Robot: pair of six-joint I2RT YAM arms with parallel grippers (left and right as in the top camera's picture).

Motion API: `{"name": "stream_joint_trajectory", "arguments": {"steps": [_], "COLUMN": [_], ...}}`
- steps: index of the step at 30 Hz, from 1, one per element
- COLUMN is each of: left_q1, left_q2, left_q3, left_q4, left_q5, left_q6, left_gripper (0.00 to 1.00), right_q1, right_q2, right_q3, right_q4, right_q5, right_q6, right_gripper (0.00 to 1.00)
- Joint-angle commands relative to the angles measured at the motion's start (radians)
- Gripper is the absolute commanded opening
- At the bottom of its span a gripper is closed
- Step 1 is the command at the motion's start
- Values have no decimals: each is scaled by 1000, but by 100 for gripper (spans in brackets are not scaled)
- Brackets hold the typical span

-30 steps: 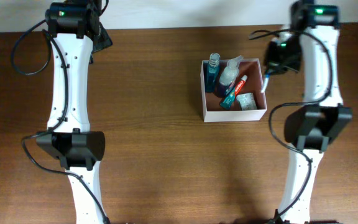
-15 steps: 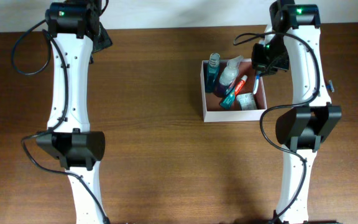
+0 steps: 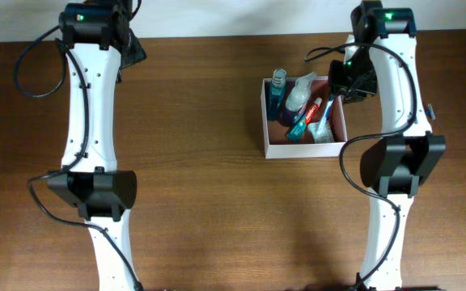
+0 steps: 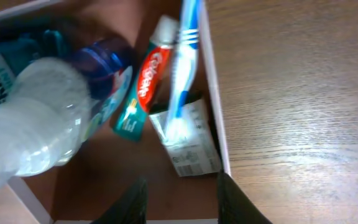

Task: Pack container
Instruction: 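Lift the toothbrush and lower it into the pink box, then release the toothbrush and move the right gripper to the razor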

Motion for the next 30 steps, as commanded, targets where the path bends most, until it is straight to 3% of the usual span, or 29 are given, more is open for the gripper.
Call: {"name": "stream_joint_trajectory", "arguments": {"steps": [1, 9, 11, 18, 30], "left_q1": [2, 2, 2, 1, 1], "left_q2": [11, 11, 11, 11, 11], "left_q3": [-2, -2, -2, -2, -2], "left_q4": [-1, -2, -1, -2, -2], "left_q5": [-14, -14, -14, -14, -14], "left_q6": [-12, -13, -13, -13, -12], "left_gripper": [99, 99, 99, 99, 99], "right_q1": [-75, -238, -264, -305, -348], "right_q2": [-30, -30, -28, -8, 42], "right_q3": [-1, -1, -2, -2, -4], "right_q4": [-3, 5, 19, 109, 166], "right_q5": [-18, -53, -50, 19, 134], "right_q6": [0, -1, -1, 1, 90], "right_gripper": [33, 60, 77, 97, 99]}}
